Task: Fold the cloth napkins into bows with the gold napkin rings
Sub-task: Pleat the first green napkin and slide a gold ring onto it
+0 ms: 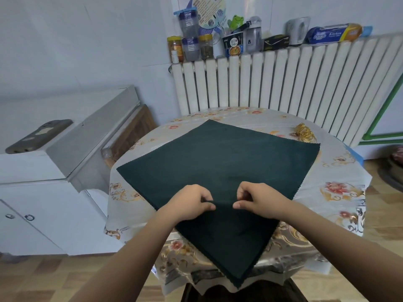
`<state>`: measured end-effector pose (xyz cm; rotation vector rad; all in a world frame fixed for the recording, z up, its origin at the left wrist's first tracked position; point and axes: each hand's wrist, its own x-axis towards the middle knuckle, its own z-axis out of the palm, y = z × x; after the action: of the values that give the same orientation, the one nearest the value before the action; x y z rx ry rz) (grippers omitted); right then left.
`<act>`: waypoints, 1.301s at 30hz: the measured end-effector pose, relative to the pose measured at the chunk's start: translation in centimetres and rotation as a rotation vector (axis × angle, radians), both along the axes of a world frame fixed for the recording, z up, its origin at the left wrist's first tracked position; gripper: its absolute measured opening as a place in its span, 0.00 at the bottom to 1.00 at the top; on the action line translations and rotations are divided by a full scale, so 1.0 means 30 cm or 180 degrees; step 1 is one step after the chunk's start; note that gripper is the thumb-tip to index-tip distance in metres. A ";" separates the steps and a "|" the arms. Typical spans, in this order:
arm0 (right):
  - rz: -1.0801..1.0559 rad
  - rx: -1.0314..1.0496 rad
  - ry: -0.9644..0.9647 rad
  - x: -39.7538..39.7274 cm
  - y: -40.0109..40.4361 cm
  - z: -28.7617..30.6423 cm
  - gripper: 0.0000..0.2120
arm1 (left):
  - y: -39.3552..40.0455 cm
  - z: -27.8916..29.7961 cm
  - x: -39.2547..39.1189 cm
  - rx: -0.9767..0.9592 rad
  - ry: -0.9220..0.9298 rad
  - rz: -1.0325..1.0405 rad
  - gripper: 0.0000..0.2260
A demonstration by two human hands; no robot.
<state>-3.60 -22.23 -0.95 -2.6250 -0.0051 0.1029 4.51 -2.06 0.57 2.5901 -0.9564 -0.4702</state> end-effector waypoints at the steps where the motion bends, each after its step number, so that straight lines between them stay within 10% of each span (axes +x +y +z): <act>1: 0.0010 -0.0114 0.0006 -0.002 -0.007 -0.004 0.11 | 0.002 0.001 0.008 -0.0093 -0.0027 0.0126 0.07; 9: -0.0271 -0.0050 -0.0256 0.034 -0.099 0.046 0.20 | 0.017 0.076 0.086 0.0203 -0.0190 0.0105 0.15; 16: 0.0278 0.0198 0.0771 0.062 -0.134 0.162 0.19 | 0.015 0.157 0.144 0.0536 0.0420 -0.0357 0.10; 27: -0.1078 -0.0997 0.0127 0.300 -0.166 0.068 0.13 | -0.165 -0.002 0.322 -0.0131 -0.0709 0.0493 0.07; 31: -0.0351 -0.0374 -0.0697 0.325 -0.169 -0.012 0.18 | -0.189 -0.084 0.360 -0.0613 -0.1128 0.0212 0.11; 39: 0.0037 0.0111 -0.0601 0.358 -0.160 -0.119 0.10 | -0.178 -0.117 0.412 -0.0746 0.0068 -0.0511 0.13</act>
<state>7.15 -27.02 -4.53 -2.5902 -0.0864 -0.1399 16.88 -7.40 -2.93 2.3070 -1.1444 -0.3991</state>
